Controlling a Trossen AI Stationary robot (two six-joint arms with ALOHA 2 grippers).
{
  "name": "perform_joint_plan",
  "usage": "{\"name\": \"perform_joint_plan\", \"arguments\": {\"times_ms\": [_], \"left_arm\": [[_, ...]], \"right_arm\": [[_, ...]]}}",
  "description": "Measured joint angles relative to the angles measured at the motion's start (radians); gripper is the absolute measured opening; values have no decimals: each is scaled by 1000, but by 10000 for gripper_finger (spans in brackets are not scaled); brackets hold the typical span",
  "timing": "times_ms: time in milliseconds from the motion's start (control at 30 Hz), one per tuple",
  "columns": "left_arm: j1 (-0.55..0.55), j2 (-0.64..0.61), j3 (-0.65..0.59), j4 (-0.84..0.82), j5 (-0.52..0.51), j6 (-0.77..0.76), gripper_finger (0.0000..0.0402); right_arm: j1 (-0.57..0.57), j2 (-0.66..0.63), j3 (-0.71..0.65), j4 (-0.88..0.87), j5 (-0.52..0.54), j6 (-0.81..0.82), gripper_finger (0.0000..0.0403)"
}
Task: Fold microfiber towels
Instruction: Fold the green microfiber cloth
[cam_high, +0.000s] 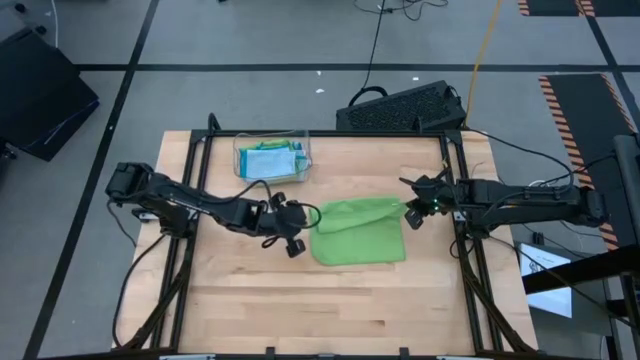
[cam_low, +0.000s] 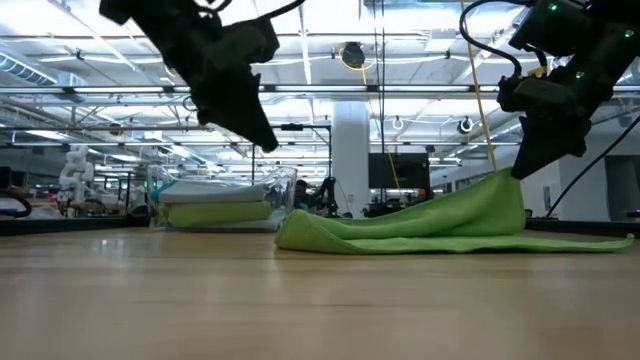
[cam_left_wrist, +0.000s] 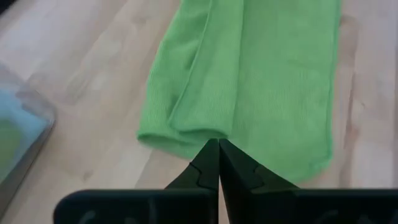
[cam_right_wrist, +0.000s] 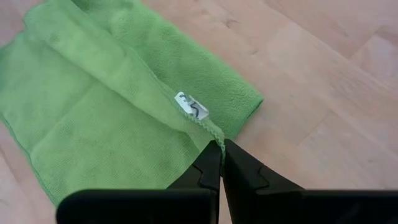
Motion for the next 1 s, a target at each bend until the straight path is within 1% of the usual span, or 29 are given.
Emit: {"name": "perform_joint_plan", "arguments": {"times_ms": [67, 133, 267, 367, 467, 533, 600, 667, 767, 833, 900, 967, 1000], "left_arm": [[7, 0, -45, 77, -1, 29, 15], [19, 0, -93, 139, 0, 39, 26], [34, 12, -161, 249, -2, 42, 71], [41, 29, -169, 315, -2, 43, 106], [29, 56, -173, 359, -4, 158, 127], [24, 95, -158, 425, -7, 225, 130], [25, 101, -165, 389, -17, 269, 131], [40, 137, -160, 442, -23, 309, 131], [68, 158, -154, 431, 16, 356, 131], [91, 191, -127, 456, 56, 374, 131], [112, 199, -124, 406, 62, 396, 131], [134, 231, -96, 443, 73, 424, 131], [145, 228, -95, 423, 81, 438, 131]], "right_arm": [[0, 0, 0, 0, 0, 0, 3], [0, 0, 0, 0, 0, -7, 3], [0, 0, 0, 1, 0, -15, 4], [0, 0, 0, 8, 0, -18, 4], [0, 0, 0, 19, 0, -21, 4], [0, 0, 0, 24, 0, -23, 4], [0, 2, 0, 31, -1, -32, 4], [0, 5, 2, 39, -1, -42, 4], [0, 12, 2, 48, 0, -48, 4], [0, 14, 1, 40, 0, -57, 4], [0, 18, 2, 56, 1, -59, 4], [0, 20, 1, 46, 0, -65, 4], [0, 25, 1, 51, 0, -64, 4]]}}
